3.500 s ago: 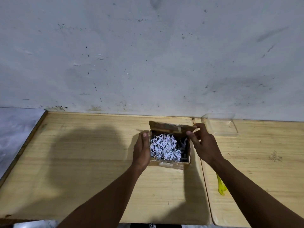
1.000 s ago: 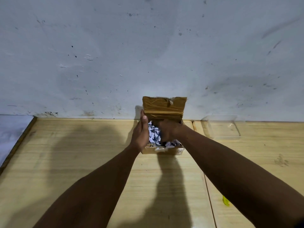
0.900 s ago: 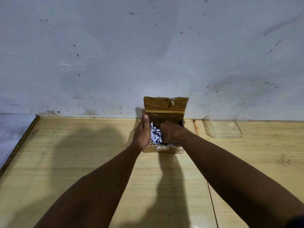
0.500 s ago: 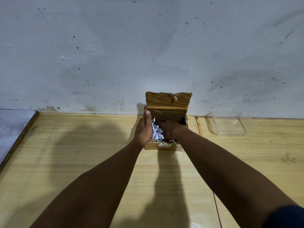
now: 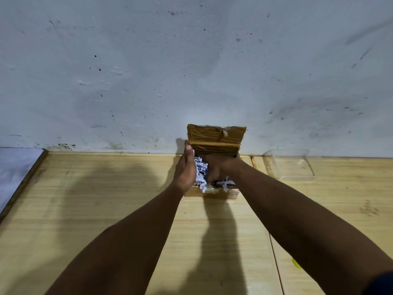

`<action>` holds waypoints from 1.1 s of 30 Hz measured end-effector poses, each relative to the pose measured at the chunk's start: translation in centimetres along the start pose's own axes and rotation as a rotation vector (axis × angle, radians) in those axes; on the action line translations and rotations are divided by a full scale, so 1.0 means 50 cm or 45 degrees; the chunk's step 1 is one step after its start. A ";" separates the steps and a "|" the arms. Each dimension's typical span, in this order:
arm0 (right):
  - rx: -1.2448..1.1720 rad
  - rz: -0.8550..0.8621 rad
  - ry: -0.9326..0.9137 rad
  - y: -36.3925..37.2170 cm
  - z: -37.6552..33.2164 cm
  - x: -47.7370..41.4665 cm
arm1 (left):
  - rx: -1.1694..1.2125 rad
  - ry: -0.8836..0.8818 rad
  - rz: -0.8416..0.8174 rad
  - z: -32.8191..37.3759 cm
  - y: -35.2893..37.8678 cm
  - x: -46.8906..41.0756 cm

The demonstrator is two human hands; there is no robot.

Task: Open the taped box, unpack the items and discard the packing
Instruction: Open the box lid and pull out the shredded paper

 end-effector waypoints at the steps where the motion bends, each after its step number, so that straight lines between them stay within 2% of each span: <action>1: -0.020 -0.005 -0.018 -0.010 -0.005 0.007 | 0.011 -0.009 0.010 -0.001 -0.003 0.001; 6: 0.032 0.065 -0.088 -0.047 -0.028 0.049 | 0.101 0.023 0.035 0.003 -0.029 0.003; 10: 0.195 0.272 -0.212 -0.068 -0.061 0.103 | 0.172 0.077 0.019 0.007 -0.053 0.022; 17: 0.310 0.418 -0.227 0.041 -0.072 0.191 | 0.145 0.184 0.067 -0.029 -0.103 0.133; 20: 0.238 0.478 -0.234 0.098 -0.074 0.253 | -0.017 0.273 0.090 -0.078 -0.113 0.193; 24: 0.198 0.294 -0.124 0.188 -0.051 0.286 | -0.304 0.286 0.095 -0.164 -0.108 0.241; 29: 0.196 0.206 -0.073 0.282 -0.034 0.296 | -0.981 0.361 0.013 -0.277 -0.078 0.258; 33: 0.185 0.193 -0.067 0.324 -0.031 0.289 | -1.315 0.429 -0.108 -0.333 -0.054 0.266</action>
Point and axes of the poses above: each hand's wrist, its own x-axis away from the middle knuckle, its own y-axis out of the palm, z = x × y, the point moved 6 cm from there along -x, towards the middle knuckle, and after that the axes turned 1 degree about -z, right-handed, at the moved point
